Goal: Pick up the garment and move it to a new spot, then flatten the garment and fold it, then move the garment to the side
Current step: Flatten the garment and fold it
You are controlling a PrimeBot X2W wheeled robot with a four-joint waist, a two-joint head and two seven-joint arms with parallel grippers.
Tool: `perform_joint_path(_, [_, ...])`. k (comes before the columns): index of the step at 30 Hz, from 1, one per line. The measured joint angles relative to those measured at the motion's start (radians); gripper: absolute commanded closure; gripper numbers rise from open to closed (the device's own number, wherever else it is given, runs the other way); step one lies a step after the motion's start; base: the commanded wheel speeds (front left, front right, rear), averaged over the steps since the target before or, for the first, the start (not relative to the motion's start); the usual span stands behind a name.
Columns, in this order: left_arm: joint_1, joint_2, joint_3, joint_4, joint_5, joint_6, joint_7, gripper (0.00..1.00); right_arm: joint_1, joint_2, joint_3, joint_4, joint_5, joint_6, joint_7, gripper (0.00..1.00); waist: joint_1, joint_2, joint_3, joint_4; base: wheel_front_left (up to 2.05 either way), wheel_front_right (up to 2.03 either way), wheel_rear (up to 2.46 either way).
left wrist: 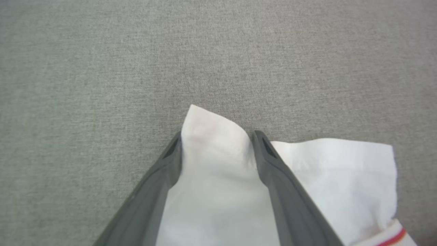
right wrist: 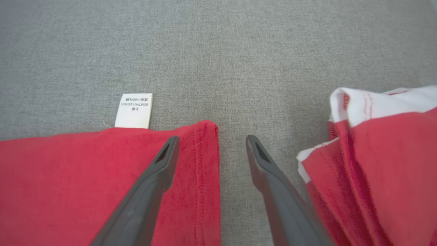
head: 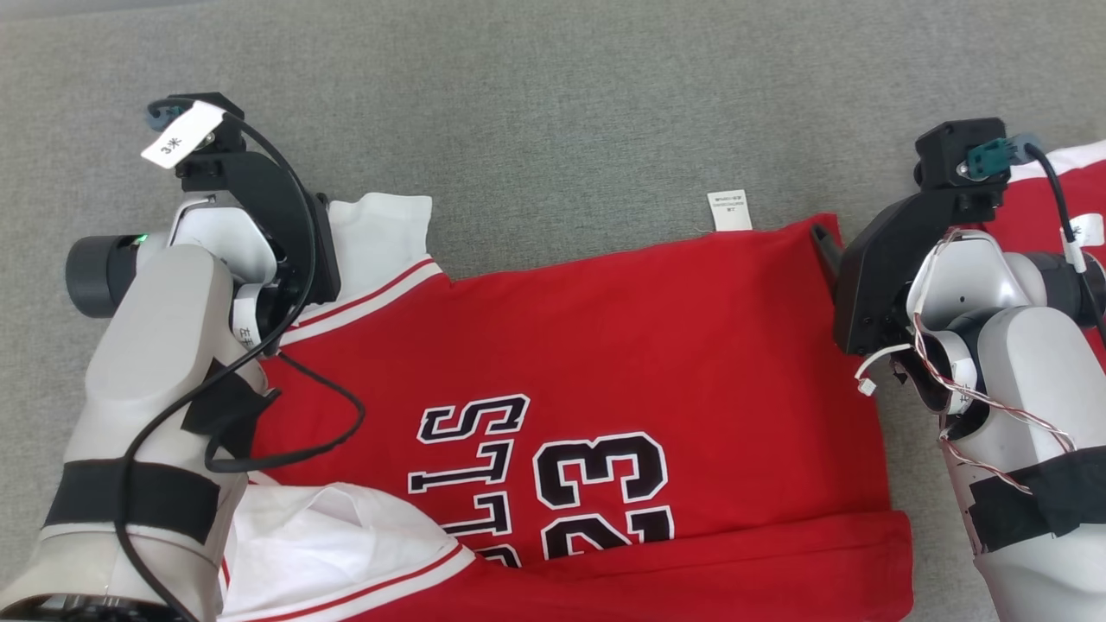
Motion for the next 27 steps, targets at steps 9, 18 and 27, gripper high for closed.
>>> perform_joint_path(9, [-0.021, -0.009, 0.000, 0.006, -0.004, -0.001, -0.016, 0.00, -0.020, -0.004, -0.010, 0.039, -0.004, -0.002, 0.011, 0.20, 0.0000, -0.0001, 0.025, 0.019, 0.00, 0.00, 0.00])
perform_joint_path(18, [-0.046, -0.014, 0.000, 0.020, -0.019, -0.008, -0.028, 0.00, -0.033, -0.003, -0.023, 0.077, -0.004, -0.004, 0.012, 0.63, 0.0000, 0.0000, 0.046, 0.028, 0.00, 0.00, 0.00])
perform_joint_path(27, [-0.060, -0.014, -0.002, 0.034, -0.019, -0.008, -0.041, 0.00, -0.041, -0.002, -0.027, 0.086, -0.004, -0.004, -0.006, 1.00, 0.0000, -0.0001, 0.056, 0.031, 0.00, 0.00, 0.00])
